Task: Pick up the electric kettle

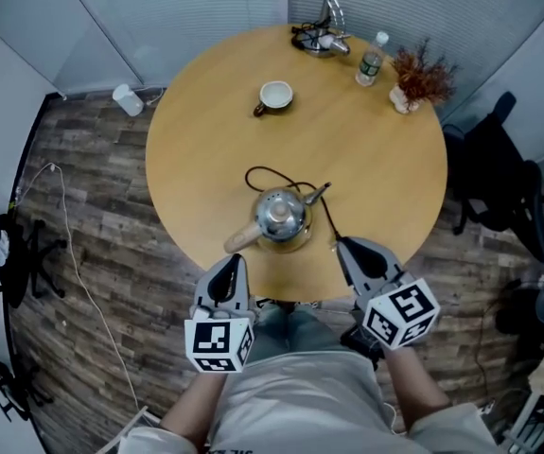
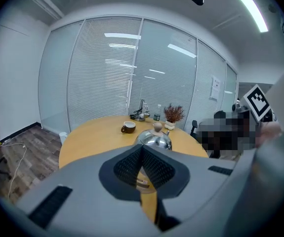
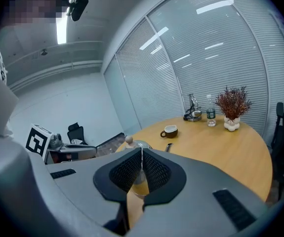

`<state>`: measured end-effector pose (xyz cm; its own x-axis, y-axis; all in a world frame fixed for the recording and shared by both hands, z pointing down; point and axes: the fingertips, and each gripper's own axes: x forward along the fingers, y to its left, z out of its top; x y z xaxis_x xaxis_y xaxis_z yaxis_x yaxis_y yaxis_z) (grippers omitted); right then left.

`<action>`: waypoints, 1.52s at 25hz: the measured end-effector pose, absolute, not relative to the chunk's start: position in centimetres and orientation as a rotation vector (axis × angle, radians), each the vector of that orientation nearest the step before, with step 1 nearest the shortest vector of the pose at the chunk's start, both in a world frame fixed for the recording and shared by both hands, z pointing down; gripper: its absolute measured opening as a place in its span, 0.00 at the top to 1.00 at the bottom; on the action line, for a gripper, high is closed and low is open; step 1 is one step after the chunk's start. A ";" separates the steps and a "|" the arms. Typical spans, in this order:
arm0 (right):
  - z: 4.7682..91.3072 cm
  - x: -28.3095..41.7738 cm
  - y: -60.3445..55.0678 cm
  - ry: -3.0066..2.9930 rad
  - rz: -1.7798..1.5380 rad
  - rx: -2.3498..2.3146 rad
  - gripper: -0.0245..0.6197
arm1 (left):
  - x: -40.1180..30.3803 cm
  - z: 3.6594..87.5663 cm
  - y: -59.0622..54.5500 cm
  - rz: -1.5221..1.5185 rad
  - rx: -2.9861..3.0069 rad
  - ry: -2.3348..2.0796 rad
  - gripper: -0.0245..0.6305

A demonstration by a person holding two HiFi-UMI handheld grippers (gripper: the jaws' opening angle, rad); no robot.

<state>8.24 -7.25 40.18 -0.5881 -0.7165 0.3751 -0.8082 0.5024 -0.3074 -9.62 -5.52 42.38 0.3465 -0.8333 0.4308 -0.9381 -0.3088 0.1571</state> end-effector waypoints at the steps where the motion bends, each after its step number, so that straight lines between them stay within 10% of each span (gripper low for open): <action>1: 40.4 8.3 -7.2 -2.541 0.683 1.309 0.91 | -9.8 42.8 -5.5 0.387 2.229 -1.561 0.96; 38: 46.3 7.0 -7.7 -2.464 0.841 1.260 0.91 | -13.1 53.7 -8.7 0.547 1.989 -1.695 0.64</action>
